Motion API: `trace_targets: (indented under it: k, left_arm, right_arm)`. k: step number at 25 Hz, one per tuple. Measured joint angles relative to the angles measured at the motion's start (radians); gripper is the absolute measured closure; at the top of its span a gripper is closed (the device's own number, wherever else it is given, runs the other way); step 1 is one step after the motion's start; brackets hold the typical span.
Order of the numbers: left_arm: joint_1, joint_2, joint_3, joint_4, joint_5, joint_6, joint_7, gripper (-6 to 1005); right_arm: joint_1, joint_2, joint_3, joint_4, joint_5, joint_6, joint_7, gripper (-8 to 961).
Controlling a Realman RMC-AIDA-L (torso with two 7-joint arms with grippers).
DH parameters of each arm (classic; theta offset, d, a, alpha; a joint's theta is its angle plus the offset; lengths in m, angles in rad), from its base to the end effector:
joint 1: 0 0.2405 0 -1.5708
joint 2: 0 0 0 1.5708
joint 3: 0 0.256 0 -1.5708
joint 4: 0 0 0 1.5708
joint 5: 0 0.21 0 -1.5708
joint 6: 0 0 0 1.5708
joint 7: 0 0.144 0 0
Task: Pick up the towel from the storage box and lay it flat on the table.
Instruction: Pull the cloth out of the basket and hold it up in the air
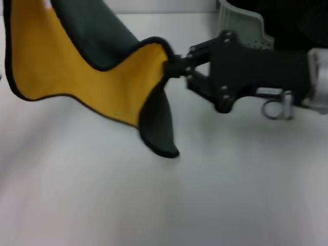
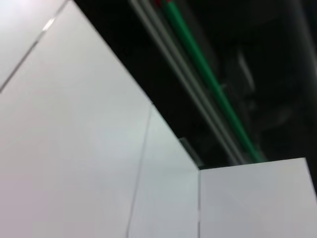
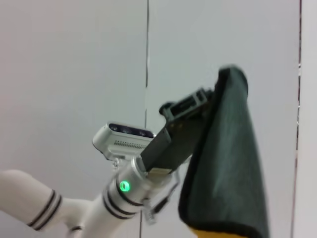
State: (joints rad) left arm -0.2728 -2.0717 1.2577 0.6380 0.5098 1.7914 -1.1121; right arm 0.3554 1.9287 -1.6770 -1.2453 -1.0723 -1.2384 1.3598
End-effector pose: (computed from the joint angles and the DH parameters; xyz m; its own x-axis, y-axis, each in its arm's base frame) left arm -0.2165 0.2848 0.0819 0.0397 -0.2506 0.9673 0.4561 -0.8568 -0.2407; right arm 0.1075 0.3067 0.0060 0.7164 0.1164 -0.6879 -0.0063 -0.9849 -0.1732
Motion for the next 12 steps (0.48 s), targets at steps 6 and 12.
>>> trace_targets:
  k: [6, 12]
  left_arm:
    - [0.155, 0.007, -0.001, 0.122, 0.083, -0.004, -0.116, 979]
    - [0.303, 0.012, -0.002, 0.231, 0.196, -0.002, -0.207, 979]
  right_arm:
    - [-0.074, 0.065, 0.278, -0.166, -0.211, -0.252, 0.211, 946]
    - [-0.097, 0.064, 0.400, -0.228, -0.219, -0.461, 0.321, 946]
